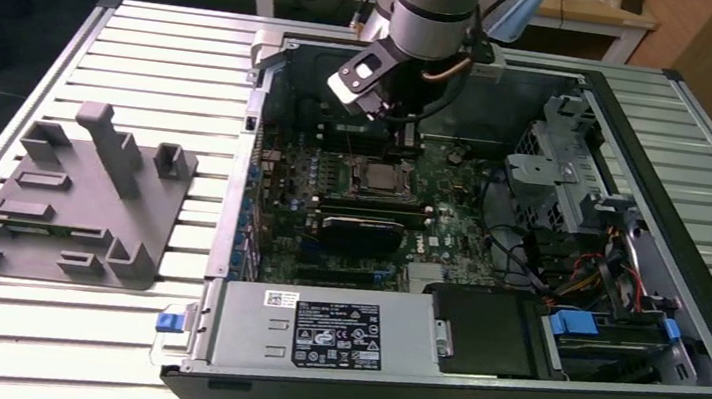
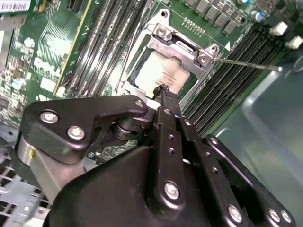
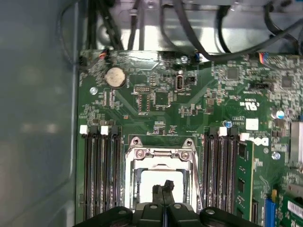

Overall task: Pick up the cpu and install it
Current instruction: 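Close the cpu cover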

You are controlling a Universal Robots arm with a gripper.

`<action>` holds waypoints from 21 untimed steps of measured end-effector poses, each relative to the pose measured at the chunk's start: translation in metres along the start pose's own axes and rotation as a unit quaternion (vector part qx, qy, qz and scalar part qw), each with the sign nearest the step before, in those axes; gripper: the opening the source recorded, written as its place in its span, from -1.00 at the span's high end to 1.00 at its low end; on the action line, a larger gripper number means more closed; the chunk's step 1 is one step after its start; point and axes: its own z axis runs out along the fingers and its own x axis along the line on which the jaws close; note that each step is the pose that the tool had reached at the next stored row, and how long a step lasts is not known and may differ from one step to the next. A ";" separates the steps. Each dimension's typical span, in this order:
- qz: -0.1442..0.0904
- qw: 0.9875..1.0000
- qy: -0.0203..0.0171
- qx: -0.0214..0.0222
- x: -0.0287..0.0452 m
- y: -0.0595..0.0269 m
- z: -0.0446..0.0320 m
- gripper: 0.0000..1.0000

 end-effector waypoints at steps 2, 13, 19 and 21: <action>-0.018 1.000 0.000 0.000 0.0000 0.0000 0.0001 0.79; -0.118 0.993 -0.001 0.001 0.0000 0.0000 0.0004 0.79; -0.172 0.985 -0.002 0.002 0.0000 0.0000 0.0005 0.79; -0.190 0.982 -0.002 0.002 0.0000 0.0000 0.0006 0.79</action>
